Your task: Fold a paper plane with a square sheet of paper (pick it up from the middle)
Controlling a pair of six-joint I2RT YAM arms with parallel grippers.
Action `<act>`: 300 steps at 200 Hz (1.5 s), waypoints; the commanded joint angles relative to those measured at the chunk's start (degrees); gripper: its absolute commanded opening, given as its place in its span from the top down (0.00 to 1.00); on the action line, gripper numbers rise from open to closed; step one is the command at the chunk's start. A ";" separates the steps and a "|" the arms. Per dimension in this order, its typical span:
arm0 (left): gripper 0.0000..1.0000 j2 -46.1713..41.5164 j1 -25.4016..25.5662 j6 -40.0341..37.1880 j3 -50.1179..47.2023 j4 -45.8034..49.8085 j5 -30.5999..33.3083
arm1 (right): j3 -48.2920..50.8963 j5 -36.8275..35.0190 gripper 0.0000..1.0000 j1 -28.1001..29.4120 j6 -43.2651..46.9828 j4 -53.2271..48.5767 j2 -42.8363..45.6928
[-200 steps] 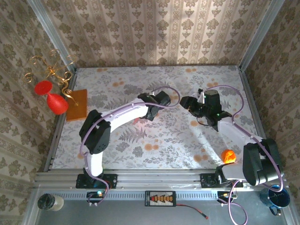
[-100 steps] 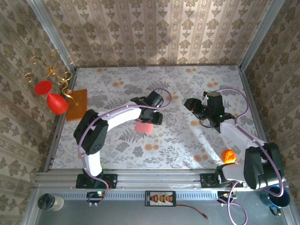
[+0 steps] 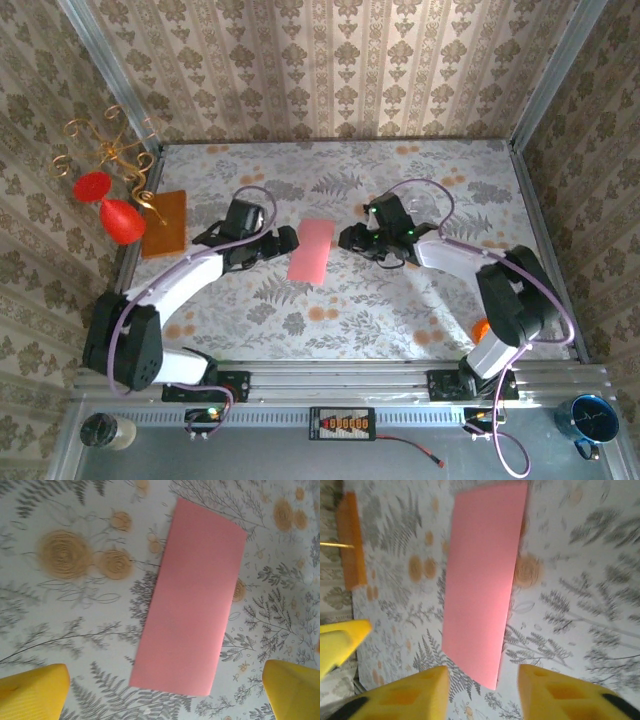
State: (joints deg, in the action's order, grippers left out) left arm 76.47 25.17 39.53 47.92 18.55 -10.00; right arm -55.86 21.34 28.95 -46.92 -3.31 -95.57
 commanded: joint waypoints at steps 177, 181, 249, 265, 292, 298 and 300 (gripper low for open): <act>0.00 0.18 -5.41 3.00 -3.38 -2.93 -7.43 | -9.71 -1.66 0.82 4.80 9.21 -14.94 -17.61; 0.00 0.45 -5.25 2.97 -3.29 -3.06 -7.64 | -8.97 -1.61 0.82 4.45 10.08 -15.12 -17.15; 0.00 5.57 -0.36 5.03 -1.81 -6.70 -10.37 | 1.80 5.12 0.81 -1.08 20.81 -14.21 -5.23; 0.00 7.06 0.55 6.34 -1.54 -8.06 -11.12 | 1.88 5.69 0.80 -1.15 17.20 -11.10 -2.22; 0.00 9.38 4.70 9.26 -0.84 -9.44 -10.98 | 3.33 0.11 0.77 -2.17 7.61 -5.17 0.26; 0.00 9.86 5.45 9.71 -0.37 -8.89 -10.43 | 3.59 -0.70 0.77 -2.62 5.73 -4.37 -0.16; 0.00 9.96 5.67 9.87 -0.24 -8.64 -10.27 | 3.62 -0.74 0.77 -2.73 5.49 -4.22 -0.24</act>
State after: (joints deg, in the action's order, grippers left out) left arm 84.82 28.27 45.78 45.43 10.79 -19.94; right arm -53.10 24.16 27.42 -33.89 -12.14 -97.17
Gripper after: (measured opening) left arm 0.999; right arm 0.229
